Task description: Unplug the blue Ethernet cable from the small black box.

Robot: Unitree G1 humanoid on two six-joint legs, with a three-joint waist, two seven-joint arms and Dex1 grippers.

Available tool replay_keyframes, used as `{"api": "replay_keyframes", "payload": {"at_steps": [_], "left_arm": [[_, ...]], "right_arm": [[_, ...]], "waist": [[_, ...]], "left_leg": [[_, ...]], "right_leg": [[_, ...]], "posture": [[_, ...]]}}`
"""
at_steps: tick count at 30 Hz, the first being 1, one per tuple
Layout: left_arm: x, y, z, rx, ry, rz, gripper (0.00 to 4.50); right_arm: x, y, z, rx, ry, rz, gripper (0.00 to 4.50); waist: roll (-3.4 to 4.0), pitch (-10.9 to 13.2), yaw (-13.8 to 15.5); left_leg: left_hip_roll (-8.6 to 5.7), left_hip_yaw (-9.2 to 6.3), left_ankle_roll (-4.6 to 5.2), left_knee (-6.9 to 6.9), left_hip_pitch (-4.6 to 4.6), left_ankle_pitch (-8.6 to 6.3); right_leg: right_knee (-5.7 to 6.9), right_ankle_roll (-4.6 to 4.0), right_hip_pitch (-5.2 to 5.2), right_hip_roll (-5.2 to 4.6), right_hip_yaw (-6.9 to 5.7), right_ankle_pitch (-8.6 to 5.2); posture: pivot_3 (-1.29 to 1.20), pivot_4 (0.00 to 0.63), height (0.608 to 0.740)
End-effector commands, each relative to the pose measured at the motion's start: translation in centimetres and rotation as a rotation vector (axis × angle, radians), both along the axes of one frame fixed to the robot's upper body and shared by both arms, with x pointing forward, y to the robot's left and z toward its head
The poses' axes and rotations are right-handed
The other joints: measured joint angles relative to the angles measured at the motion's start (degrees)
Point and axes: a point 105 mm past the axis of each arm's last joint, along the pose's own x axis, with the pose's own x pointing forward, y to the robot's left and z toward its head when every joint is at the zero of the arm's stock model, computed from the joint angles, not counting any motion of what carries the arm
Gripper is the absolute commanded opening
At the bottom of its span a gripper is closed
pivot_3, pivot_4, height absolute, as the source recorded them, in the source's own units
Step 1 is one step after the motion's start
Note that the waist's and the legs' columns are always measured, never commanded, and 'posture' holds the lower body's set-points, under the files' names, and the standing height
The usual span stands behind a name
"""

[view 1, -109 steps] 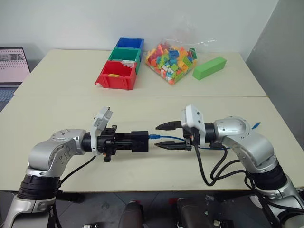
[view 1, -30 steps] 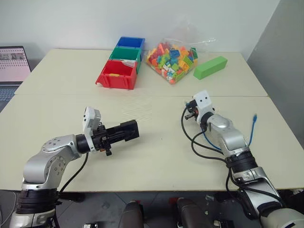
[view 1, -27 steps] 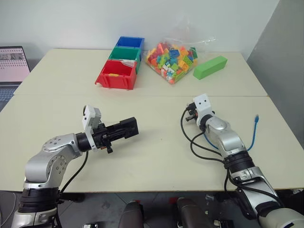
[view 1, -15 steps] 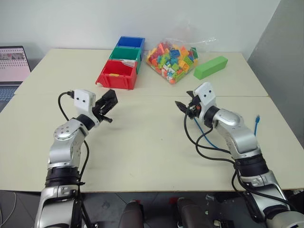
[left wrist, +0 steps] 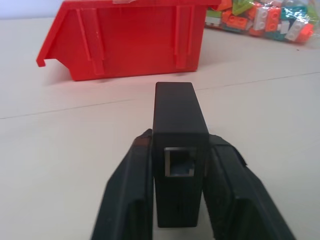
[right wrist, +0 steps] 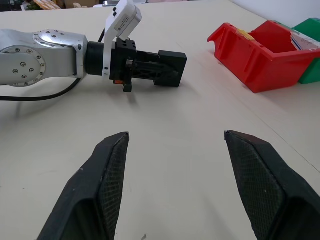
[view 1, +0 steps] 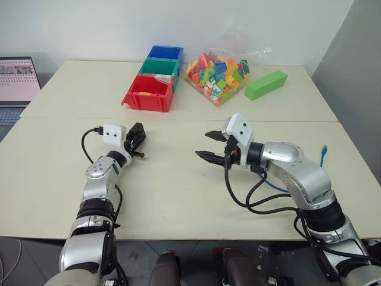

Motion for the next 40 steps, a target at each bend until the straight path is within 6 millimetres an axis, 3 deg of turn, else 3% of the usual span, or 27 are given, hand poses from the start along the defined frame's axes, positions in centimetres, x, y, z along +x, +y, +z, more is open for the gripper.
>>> {"api": "replay_keyframes", "payload": {"at_steps": [1,10,16,22,27,34,40], "left_arm": [[0.0,-0.2,0.7,-0.02,-0.023,-0.035,2.4],[-2.1,1.5,0.1,0.008,0.005,0.028,4.27],[-5.6,3.3,0.3,0.106,0.118,0.04,4.27],[-10.3,3.4,3.2,0.166,0.166,-0.111,4.27],[-13.4,3.2,5.3,0.26,0.223,-0.255,4.27],[-14.2,3.8,7.2,0.293,0.251,-0.296,4.27],[-13.5,4.0,8.2,0.295,0.196,-0.273,4.27]], "right_arm": [[-0.6,0.5,1.4,0.01,-0.056,0.03,3.25],[-0.8,0.4,0.9,0.006,-0.037,0.025,3.25],[-0.7,-0.6,0.0,0.014,-0.011,-0.019,3.25],[-0.4,-2.6,-1.0,0.041,0.014,-0.084,3.25],[-1.0,-5.6,-0.3,0.031,0.032,-0.044,3.25],[-1.4,-8.1,0.6,-0.01,0.068,-0.011,3.25],[-1.2,-8.5,0.8,-0.016,0.061,-0.027,3.25]], "waist": [[0.0,0.0,0.0],[0.0,0.0,-0.23],[-0.02,-0.01,-0.79],[-0.02,-0.01,-0.99],[0.01,0.04,-0.81],[0.03,0.1,-1.05],[0.02,0.11,-1.13]], "left_leg": [[0.0,0.0,0.0,0.0,0.0,0.0],[0.02,-0.01,0.0,0.0,0.01,0.0],[0.04,-0.04,0.0,-0.02,0.04,0.0],[0.04,-0.07,-0.01,-0.04,0.04,0.0],[0.01,-0.07,0.0,-0.05,0.06,0.0],[0.05,-0.04,0.01,-0.09,0.11,-0.01],[0.05,-0.03,0.01,-0.12,0.09,-0.01]], "right_leg": [[0.0,0.0,0.0,0.0,-0.01,0.0],[0.01,0.0,0.0,0.0,0.01,0.0],[0.03,0.01,0.0,-0.01,0.06,-0.01],[0.03,0.13,0.01,-0.06,0.16,-0.09],[-0.02,0.21,0.02,-0.1,0.2,-0.14],[-0.06,0.14,0.02,-0.06,0.23,-0.2],[-0.06,0.14,-0.01,-0.05,0.24,-0.21]], "posture": [[0.0,0.15,0.74],[0.0,0.15,0.74],[0.0,0.15,0.74],[0.0,0.15,0.74],[0.0,0.15,0.74],[0.0,0.15,0.74],[0.0,0.15,0.74]]}}
